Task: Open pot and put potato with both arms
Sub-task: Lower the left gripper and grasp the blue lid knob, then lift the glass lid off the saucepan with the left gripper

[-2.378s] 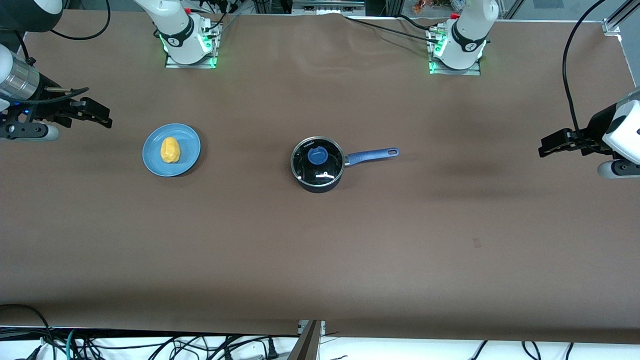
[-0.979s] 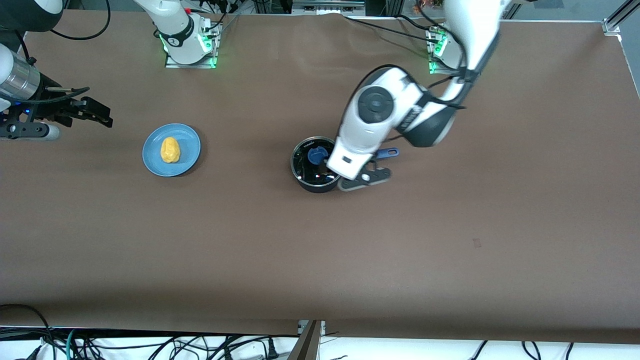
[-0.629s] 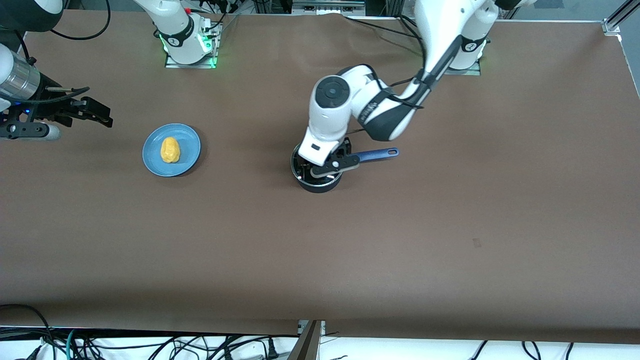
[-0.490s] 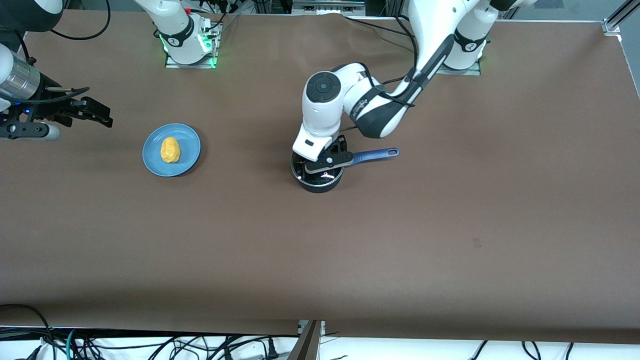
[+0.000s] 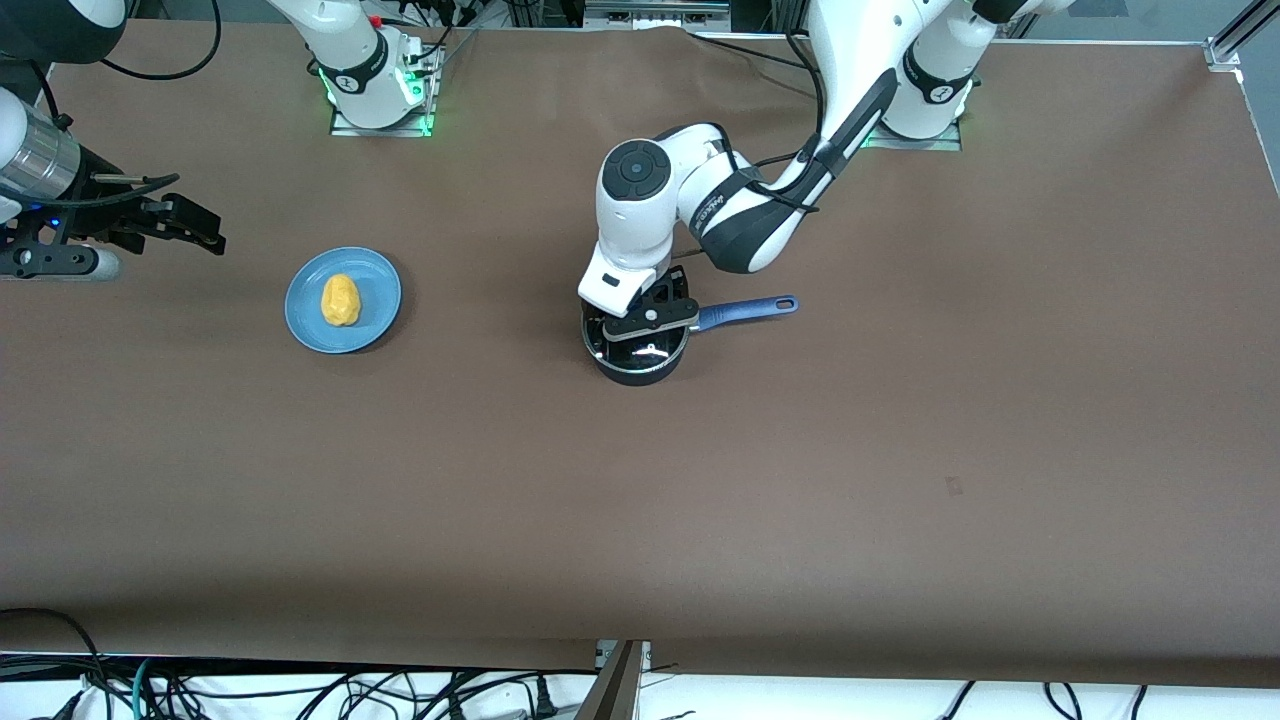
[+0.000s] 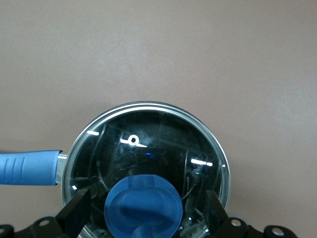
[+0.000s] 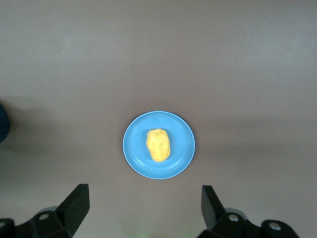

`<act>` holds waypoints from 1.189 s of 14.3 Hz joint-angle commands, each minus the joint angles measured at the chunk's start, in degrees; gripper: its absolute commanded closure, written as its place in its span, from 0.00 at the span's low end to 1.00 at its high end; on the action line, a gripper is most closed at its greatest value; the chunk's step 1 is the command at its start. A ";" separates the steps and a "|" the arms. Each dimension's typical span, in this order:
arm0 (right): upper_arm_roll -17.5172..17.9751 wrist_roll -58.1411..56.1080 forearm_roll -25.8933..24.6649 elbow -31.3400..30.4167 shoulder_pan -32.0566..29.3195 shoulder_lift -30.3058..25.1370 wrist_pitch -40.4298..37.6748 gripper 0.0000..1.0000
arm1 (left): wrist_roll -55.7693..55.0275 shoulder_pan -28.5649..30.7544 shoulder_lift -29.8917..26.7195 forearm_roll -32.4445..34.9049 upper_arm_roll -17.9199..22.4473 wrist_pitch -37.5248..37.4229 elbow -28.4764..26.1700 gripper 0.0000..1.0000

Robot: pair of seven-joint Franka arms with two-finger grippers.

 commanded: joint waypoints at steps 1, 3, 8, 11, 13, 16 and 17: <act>0.70 0.18 1.00 0.21 -0.89 -0.51 -0.84 0.00 | -0.88 -0.69 0.39 2.29 0.33 -0.19 -0.33 0.00; 0.70 0.18 1.00 0.21 -0.89 -0.51 -0.84 0.00 | -0.88 -0.78 0.47 2.21 0.33 -0.19 -0.42 0.00; 0.70 0.18 1.00 0.21 -0.89 -0.51 -0.84 0.00 | -0.70 -0.95 0.39 2.21 0.33 -0.19 -0.42 0.35; 0.70 0.18 1.00 0.21 -0.89 -0.51 -0.84 0.00 | -0.26 -0.87 0.12 2.21 0.33 -0.36 -0.42 0.46; 0.70 0.18 1.00 0.21 -0.89 -0.51 -0.84 0.00 | 0.00 -0.34 -0.66 2.12 0.24 -0.80 -0.33 0.48; 0.70 0.44 1.00 0.21 -0.89 -0.51 -1.63 0.00 | 3.41 2.20 -3.38 1.16 -0.55 -2.20 -0.33 0.48; 0.70 0.44 1.00 0.21 -0.89 -0.51 -1.63 0.00 | 5.26 3.69 -4.52 1.07 -0.98 -3.43 -0.33 0.48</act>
